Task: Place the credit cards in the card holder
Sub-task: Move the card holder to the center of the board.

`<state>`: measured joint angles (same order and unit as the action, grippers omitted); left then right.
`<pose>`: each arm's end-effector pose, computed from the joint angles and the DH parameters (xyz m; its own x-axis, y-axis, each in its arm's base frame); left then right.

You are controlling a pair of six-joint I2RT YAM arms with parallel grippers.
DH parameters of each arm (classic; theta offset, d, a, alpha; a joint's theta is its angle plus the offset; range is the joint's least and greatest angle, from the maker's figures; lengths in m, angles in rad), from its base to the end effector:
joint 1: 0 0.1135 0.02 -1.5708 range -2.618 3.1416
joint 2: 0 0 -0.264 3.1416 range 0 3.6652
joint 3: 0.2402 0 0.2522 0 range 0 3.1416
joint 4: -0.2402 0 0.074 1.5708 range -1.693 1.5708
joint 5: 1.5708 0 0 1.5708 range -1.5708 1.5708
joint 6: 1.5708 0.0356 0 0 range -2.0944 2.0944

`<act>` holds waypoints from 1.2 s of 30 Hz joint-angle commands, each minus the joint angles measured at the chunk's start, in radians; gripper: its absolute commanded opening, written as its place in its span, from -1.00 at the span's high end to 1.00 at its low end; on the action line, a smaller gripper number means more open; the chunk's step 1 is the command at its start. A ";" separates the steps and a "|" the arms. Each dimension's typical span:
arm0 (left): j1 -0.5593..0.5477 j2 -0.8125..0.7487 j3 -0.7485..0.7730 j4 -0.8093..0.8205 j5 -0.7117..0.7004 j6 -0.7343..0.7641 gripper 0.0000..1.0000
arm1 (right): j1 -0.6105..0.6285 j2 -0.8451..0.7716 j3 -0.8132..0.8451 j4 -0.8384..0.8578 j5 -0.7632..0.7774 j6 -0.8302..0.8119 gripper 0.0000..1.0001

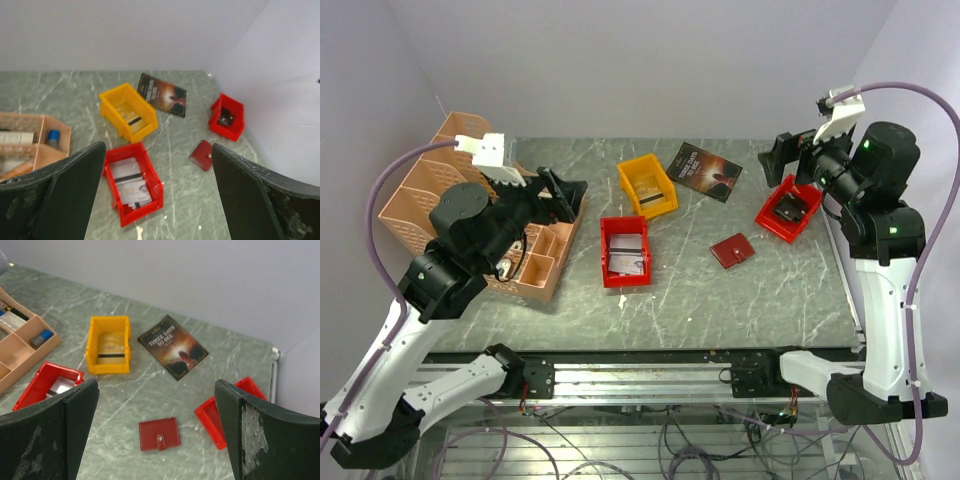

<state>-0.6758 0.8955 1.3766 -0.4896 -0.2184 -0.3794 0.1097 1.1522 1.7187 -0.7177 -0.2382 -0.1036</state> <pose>0.1243 -0.0898 0.4852 -0.1697 -0.3273 -0.9295 0.4078 0.8354 -0.3686 0.1925 0.0296 0.5204 -0.1139 -0.1136 -0.9870 -0.3519 0.9336 -0.0669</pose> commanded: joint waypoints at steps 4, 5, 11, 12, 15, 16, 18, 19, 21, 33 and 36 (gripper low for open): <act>0.160 -0.099 -0.219 0.085 0.167 -0.096 -0.97 | -0.068 -0.093 -0.176 0.040 0.000 0.073 -0.99; 0.178 -0.106 -0.252 0.100 0.195 -0.106 -0.97 | -0.075 -0.103 -0.202 0.047 -0.008 0.076 -0.99; 0.238 -0.113 -0.444 0.247 0.389 -0.193 -0.93 | -0.108 -0.149 -0.350 0.056 -0.231 -0.038 -1.00; 0.222 -0.110 -0.473 0.270 0.404 -0.207 -0.92 | -0.113 -0.156 -0.378 0.050 -0.289 -0.096 -1.00; 0.141 -0.104 -0.549 0.325 0.394 -0.227 -0.89 | -0.121 -0.167 -0.463 0.055 -0.379 -0.151 -1.00; 0.103 -0.103 -0.574 0.348 0.385 -0.235 -0.88 | -0.123 -0.169 -0.493 0.067 -0.391 -0.152 -1.00; 0.026 -0.100 -0.619 0.403 0.364 -0.255 -0.86 | -0.126 -0.157 -0.536 0.058 -0.424 -0.197 -1.00; -0.015 -0.097 -0.643 0.442 0.357 -0.270 -0.85 | -0.127 -0.146 -0.552 0.044 -0.443 -0.225 -1.00; -0.088 -0.086 -0.696 0.533 0.342 -0.301 -0.84 | -0.129 -0.116 -0.577 0.004 -0.467 -0.296 -1.00; -0.214 0.030 -0.876 0.847 0.296 -0.446 -0.79 | -0.114 0.099 -0.751 0.025 -0.281 -0.552 -0.80; -0.215 0.039 -0.871 0.832 0.273 -0.445 -0.79 | -0.057 0.198 -0.736 0.057 -0.146 -0.471 -0.53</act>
<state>-0.8818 0.9329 0.4942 0.2535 0.1020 -0.8066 0.0002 1.2865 0.9707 -0.7212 -0.5377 -0.6113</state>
